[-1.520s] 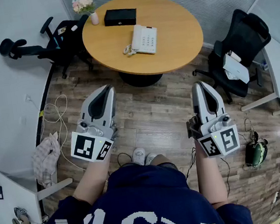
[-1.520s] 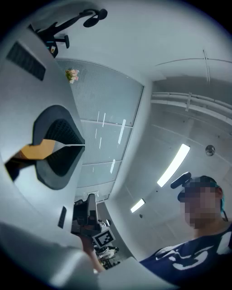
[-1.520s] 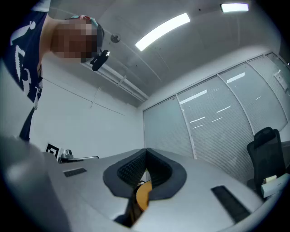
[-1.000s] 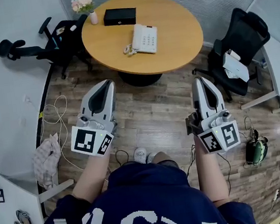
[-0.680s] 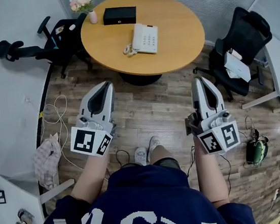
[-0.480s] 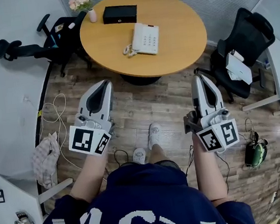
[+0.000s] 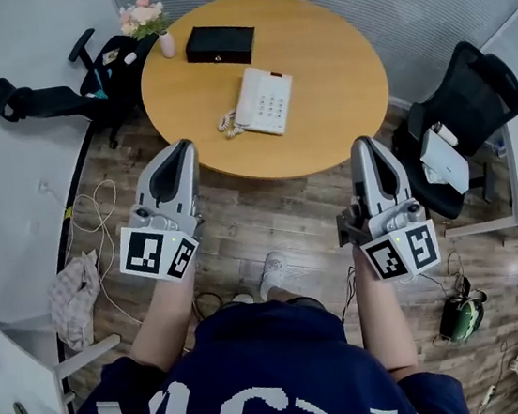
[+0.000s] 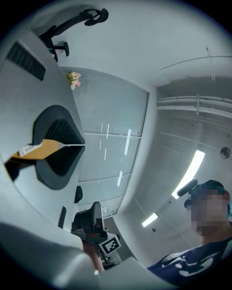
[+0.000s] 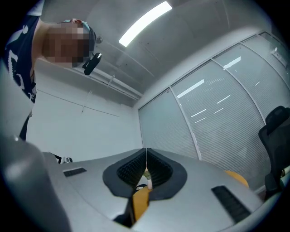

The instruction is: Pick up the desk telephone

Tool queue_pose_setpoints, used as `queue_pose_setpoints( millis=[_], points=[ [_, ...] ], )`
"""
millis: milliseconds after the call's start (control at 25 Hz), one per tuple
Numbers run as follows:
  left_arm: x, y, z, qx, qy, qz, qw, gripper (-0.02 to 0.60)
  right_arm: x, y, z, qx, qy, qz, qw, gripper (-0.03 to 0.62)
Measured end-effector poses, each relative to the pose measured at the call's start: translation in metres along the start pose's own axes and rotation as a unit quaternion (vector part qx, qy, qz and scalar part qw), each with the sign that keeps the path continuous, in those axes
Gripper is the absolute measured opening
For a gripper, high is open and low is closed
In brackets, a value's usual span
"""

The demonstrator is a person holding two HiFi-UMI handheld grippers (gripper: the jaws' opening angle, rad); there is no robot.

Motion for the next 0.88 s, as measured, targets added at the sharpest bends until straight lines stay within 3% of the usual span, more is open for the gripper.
queue_pose_setpoints(
  millis=[560,880],
  points=[
    [-0.023,-0.066,0.042,-0.02,-0.004,-0.038,0.9991,0.023,0.069,-0.056,0.027,0.003,-0.019,-0.018,1.0,0.029],
    [-0.075,-0.138,0.076,-0.007,0.012,-0.005,0.9999,0.023,0.096,-0.126,0.055,0.01,0.002,0.001,1.0,0.029]
  ],
)
Point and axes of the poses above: the fingertips, and each gripper's own axes: y backward along the fingers, x to its right, z out of its underside, the point moved 7 cm from there along y, backward along the fingers, and after that the axes turned 12 degrees about x, right-handed, at the moved point
